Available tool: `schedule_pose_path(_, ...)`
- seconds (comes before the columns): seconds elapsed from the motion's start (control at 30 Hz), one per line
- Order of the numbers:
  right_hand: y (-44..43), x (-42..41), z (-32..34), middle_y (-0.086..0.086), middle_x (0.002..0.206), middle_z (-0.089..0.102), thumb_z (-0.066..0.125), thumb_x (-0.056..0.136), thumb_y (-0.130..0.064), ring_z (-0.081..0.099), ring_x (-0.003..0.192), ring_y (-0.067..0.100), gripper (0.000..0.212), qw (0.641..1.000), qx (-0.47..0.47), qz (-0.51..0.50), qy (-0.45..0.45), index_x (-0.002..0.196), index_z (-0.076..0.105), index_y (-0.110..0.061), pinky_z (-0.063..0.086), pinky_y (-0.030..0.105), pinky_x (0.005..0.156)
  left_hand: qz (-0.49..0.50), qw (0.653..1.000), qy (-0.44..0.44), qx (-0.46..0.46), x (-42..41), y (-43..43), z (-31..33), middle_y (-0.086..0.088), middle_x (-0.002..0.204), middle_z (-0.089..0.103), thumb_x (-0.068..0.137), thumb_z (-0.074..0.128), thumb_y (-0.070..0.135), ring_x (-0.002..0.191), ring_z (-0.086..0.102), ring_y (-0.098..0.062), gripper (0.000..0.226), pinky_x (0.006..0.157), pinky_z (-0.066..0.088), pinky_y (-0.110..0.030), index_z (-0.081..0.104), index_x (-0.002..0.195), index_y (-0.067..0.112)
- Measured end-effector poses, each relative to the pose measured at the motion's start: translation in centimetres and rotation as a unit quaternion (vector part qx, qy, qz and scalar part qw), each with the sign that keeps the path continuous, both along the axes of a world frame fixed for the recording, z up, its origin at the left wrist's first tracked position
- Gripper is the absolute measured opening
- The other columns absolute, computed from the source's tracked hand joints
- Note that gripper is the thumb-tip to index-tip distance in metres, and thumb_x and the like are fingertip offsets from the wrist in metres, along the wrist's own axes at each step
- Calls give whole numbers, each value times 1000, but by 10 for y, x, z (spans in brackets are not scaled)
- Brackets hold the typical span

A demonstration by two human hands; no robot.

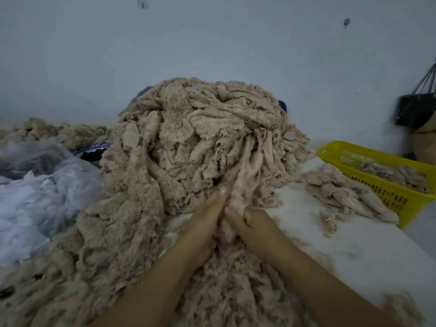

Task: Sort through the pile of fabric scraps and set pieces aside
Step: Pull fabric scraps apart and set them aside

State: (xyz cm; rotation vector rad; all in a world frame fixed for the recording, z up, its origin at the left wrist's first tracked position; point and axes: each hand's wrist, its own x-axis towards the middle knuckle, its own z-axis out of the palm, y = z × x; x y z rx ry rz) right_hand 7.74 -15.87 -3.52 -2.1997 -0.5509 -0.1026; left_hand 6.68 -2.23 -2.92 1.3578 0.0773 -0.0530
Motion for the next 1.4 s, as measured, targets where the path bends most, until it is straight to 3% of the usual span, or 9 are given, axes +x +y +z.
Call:
schedule_pose_path(0.13,12,-8,-6,-6,48,42,46,102,-35,42,45,11,50,985,-100,112,-82,53,40,-25,28,22,47,-26,999,16,-30,0,6,1,-12,106,76,76,75,44,97,73,-23,36,81,58,-33,78,99,16)
schedule_pose_path(0.3,12,-9,-14,-5,52,45,49,100,-41,43,48,16,48,987,-90,112,-74,57,43,-22,28,25,48,36,993,38,-105,6,12,2,-11,94,76,96,62,22,79,73,-18,16,65,58,-27,72,97,10)
schedule_pose_path(0.47,1,-12,-10,-9,92,70,25,84,-86,63,82,1,77,996,23,52,63,91,69,-24,52,31,81,23,984,45,-168,4,17,5,-12,84,75,101,54,21,74,72,-21,18,65,59,-33,65,92,8)
schedule_pose_path(0.6,-4,-1,-6,-17,137,58,24,75,-95,51,128,4,79,959,225,-2,171,131,56,-49,38,37,111,-23,988,38,-148,-2,14,5,-15,107,74,100,53,23,95,72,-27,26,78,61,-36,63,113,2)
schedule_pose_path(0.67,-6,3,-6,-17,131,61,37,76,-91,55,124,8,72,943,272,10,191,124,63,-44,41,37,108,-50,990,40,-125,-5,10,5,-14,115,73,102,51,22,104,71,-27,27,77,61,-33,68,117,8)
schedule_pose_path(0.8,-3,4,-1,-15,79,71,58,96,-46,66,73,-2,22,947,290,-11,136,78,70,-41,48,11,62,-62,998,7,-23,-7,2,8,-5,112,75,93,58,54,105,72,-19,42,78,58,-26,73,117,22)
schedule_pose_path(0.93,-2,6,-2,-9,87,74,59,98,-38,70,81,4,16,940,325,-12,108,87,70,-43,53,16,65,-75,995,-50,40,-10,1,10,5,104,77,80,69,63,98,73,-10,37,72,55,-15,77,102,35)
schedule_pose_path(1.27,0,7,-3,-5,95,75,51,99,-47,71,94,16,26,930,350,-39,107,90,72,-36,55,47,91,-11,990,2,-141,-10,8,16,-18,98,76,100,48,43,87,75,-26,46,69,60,-31,81,94,11)
schedule_pose_path(1.4,3,2,0,-14,116,70,47,85,-75,66,108,6,49,937,317,64,131,112,67,-39,53,29,91,-35,975,-31,-215,-9,10,19,-19,120,70,99,43,42,111,69,-28,52,83,59,-36,64,126,3)
